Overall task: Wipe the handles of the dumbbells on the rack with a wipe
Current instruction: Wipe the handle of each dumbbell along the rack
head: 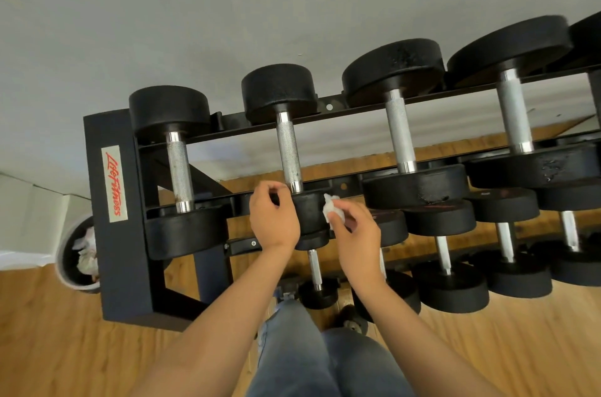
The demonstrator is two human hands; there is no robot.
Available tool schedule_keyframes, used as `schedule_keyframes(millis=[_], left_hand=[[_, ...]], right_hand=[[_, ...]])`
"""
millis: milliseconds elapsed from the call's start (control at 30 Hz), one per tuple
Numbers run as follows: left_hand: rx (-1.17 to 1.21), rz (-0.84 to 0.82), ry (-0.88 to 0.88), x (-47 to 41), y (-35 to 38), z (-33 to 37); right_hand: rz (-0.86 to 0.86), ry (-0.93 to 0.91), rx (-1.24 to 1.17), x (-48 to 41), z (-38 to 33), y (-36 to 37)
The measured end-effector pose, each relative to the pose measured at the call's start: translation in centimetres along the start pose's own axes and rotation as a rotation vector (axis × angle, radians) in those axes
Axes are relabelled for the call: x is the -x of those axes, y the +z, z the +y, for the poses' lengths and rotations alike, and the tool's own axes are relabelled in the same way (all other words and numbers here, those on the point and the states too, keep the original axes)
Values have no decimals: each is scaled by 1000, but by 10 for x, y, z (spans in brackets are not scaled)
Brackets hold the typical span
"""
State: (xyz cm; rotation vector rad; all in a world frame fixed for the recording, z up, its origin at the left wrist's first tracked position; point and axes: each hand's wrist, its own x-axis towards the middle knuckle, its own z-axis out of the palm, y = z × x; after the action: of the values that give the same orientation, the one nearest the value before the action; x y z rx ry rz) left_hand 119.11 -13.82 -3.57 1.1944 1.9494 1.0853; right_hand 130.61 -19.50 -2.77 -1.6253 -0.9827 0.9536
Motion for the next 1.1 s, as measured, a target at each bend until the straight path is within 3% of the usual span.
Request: schedule_keyframes(millis=[367, 1100], left_hand=[[-28, 6, 4, 0, -1, 1], [-27, -7, 16, 1, -1, 3]], right_hand=[[22, 84, -3, 1, 17, 3], [-228, 111, -88, -29, 42, -3]])
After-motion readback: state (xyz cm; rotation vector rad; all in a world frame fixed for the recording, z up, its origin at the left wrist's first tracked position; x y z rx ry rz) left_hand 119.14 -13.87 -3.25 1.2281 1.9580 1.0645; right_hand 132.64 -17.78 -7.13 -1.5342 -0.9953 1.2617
